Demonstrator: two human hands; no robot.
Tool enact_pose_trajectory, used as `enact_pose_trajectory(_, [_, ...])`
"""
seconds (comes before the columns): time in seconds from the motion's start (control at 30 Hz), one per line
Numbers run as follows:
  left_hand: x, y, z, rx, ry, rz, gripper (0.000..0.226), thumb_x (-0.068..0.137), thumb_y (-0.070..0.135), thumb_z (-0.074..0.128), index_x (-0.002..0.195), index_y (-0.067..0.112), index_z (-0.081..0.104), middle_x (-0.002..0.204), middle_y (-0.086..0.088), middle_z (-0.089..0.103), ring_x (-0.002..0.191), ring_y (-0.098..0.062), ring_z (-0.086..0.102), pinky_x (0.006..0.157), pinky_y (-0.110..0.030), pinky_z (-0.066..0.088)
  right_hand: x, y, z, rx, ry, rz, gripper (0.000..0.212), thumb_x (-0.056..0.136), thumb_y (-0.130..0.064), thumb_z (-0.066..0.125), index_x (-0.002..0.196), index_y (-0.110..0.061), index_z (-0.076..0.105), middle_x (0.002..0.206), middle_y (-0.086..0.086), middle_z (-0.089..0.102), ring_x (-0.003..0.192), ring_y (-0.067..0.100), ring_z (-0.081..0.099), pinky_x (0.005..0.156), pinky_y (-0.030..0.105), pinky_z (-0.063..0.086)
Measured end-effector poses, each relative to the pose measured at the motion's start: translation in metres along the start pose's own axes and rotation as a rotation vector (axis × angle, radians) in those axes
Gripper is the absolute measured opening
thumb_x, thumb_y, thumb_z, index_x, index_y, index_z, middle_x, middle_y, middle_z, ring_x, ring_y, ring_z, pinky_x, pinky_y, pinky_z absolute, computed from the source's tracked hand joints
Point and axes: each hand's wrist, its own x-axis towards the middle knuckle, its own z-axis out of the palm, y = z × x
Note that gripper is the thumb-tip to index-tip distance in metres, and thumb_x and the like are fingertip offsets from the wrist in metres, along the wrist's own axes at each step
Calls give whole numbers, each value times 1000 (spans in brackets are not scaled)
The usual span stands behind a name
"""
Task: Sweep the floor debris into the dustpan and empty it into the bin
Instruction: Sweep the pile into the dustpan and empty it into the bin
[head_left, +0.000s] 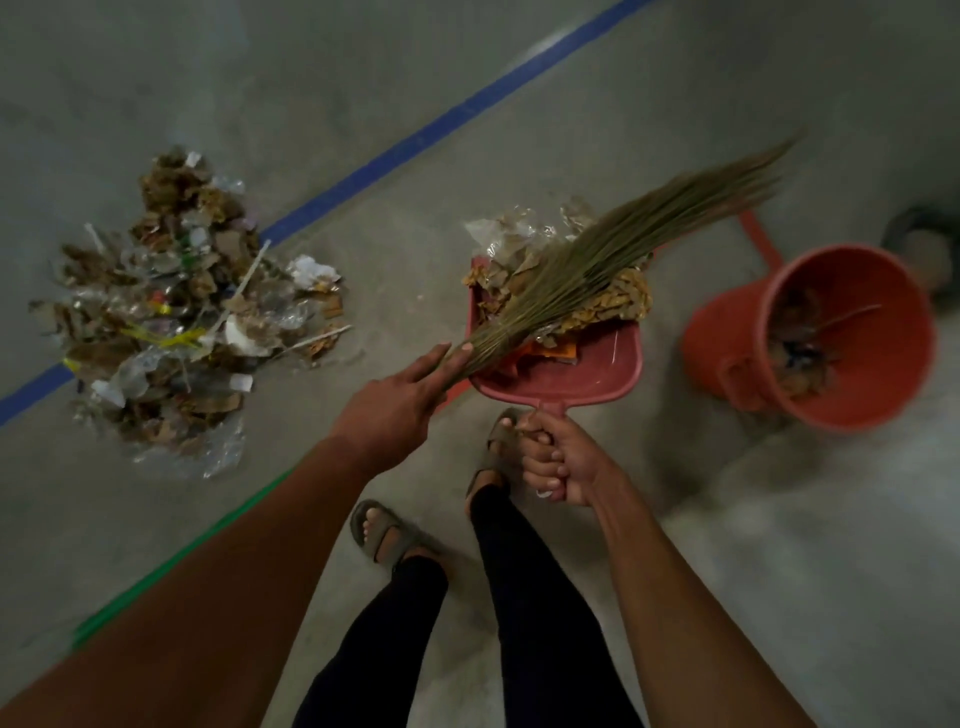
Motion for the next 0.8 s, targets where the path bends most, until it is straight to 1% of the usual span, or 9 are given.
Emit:
enact_pose_trajectory(0.17, [72,69,-5,69,-60,159,71,108,33,41,159,54,-2,169,10,25,113,-32,68,75,-48,62,-48,-32,-53,116,39,-144,34,95,-14,47,67,-20,28,47,-1,9,31,9,7,38,19,8])
enact_pose_trajectory(0.23, [100,99,-3,106,-91,226,72,107,33,43,159,55,-2,169,10,25,112,-34,68,74,-49,62,-68,-40,-75,169,61,-194,33,93,-16,48,69,-21,25,47,-1,11,30,8,10,35,17,12])
enact_pose_trajectory(0.3, [127,127,1,132,-115,283,74,107,33,44,158,56,-4,169,11,23,108,-34,69,73,-50,62,-85,-47,-94,232,87,-238,34,91,-16,47,69,-20,22,44,-3,15,29,7,12,35,16,13])
enact_pose_trajectory(0.37, [154,157,6,163,-150,340,73,108,33,44,157,57,-5,170,12,21,108,-35,69,74,-50,62,-102,-52,-116,298,115,-283,33,90,-15,48,65,-20,27,42,-4,17,28,7,11,36,16,11])
enact_pose_trajectory(0.43, [176,183,12,192,-178,397,72,108,33,43,157,56,-5,170,13,19,109,-34,68,74,-48,61,-116,-56,-135,364,139,-323,33,91,-15,47,63,-20,30,41,-4,18,28,7,11,36,16,10])
enact_pose_trajectory(0.57, [224,238,31,240,-249,508,73,109,29,43,159,54,-5,170,14,15,112,-31,67,72,-41,60,-142,-64,-178,508,171,-393,34,93,-15,48,65,-20,29,41,-5,18,28,6,13,35,16,12])
enact_pose_trajectory(0.67, [253,271,45,257,-293,566,72,109,27,43,159,53,-3,171,13,14,113,-30,67,72,-39,59,-157,-71,-203,574,182,-459,33,93,-16,51,66,-20,32,42,-6,20,29,5,13,35,17,13])
enact_pose_trajectory(0.8, [290,306,61,281,-351,598,76,109,27,44,157,57,-6,171,15,13,112,-31,68,72,-43,61,-171,-86,-230,655,232,-491,34,93,-16,52,66,-21,31,42,-7,20,29,5,15,33,17,15])
